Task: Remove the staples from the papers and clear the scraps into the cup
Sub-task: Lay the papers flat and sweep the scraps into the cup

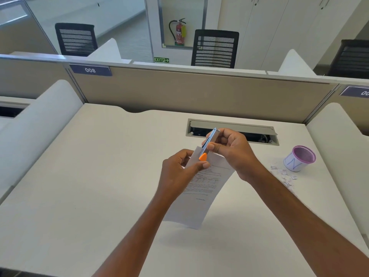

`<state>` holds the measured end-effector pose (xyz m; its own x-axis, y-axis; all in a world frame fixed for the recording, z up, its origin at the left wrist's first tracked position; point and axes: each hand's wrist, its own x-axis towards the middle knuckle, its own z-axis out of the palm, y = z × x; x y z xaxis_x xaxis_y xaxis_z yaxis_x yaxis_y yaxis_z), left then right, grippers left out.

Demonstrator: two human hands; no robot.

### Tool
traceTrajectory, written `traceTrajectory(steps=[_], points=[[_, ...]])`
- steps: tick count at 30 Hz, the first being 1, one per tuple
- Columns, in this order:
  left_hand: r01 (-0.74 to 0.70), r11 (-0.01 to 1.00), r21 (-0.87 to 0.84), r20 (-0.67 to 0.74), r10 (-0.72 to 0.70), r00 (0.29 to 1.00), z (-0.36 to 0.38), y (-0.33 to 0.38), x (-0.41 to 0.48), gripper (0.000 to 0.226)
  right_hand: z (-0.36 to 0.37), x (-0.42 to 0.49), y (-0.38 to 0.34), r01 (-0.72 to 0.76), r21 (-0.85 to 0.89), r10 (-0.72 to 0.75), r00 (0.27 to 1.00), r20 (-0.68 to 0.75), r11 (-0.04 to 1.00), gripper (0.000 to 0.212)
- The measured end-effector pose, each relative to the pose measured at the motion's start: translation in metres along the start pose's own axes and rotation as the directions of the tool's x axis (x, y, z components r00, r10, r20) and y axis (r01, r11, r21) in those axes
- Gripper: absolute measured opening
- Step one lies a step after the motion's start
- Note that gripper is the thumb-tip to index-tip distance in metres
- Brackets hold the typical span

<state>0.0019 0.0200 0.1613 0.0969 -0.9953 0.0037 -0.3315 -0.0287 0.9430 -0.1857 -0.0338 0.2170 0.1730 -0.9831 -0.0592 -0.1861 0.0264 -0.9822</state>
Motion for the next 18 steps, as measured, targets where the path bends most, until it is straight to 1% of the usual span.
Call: traceTrajectory(steps=[2, 5, 8, 15, 18], points=[[-0.025, 1.0, 0.017, -0.007, 0.025, 1.0, 0.0005, 0.0005, 0.0016, 0.029, 0.0009, 0.0003, 0.0012, -0.007, -0.004, 0.007, 1.0, 0.01, 1.0, 0.021], [-0.052, 0.999, -0.01, 0.011, 0.052, 0.999, 0.0019, 0.0017, 0.0011, 0.034, 0.0015, 0.0005, 0.0019, -0.02, 0.028, 0.019, 1.0, 0.019, 0.999, 0.021], [-0.096, 0.995, -0.034, 0.022, 0.097, 0.995, 0.0023, 0.0024, 0.0008, 0.036, 0.0017, 0.0011, 0.0019, -0.018, 0.022, 0.018, 0.999, 0.027, 1.0, 0.02], [-0.12, 0.991, -0.06, -0.007, 0.119, 0.993, 0.0034, -0.0004, 0.0026, 0.028, 0.0022, 0.0039, 0.0051, -0.02, 0.034, 0.019, 0.999, 0.045, 0.999, 0.019], [-0.135, 0.99, -0.044, -0.036, 0.134, 0.99, 0.005, -0.0005, 0.0024, 0.028, 0.0048, 0.0048, 0.0084, -0.021, 0.033, 0.02, 0.999, 0.041, 0.999, 0.02]])
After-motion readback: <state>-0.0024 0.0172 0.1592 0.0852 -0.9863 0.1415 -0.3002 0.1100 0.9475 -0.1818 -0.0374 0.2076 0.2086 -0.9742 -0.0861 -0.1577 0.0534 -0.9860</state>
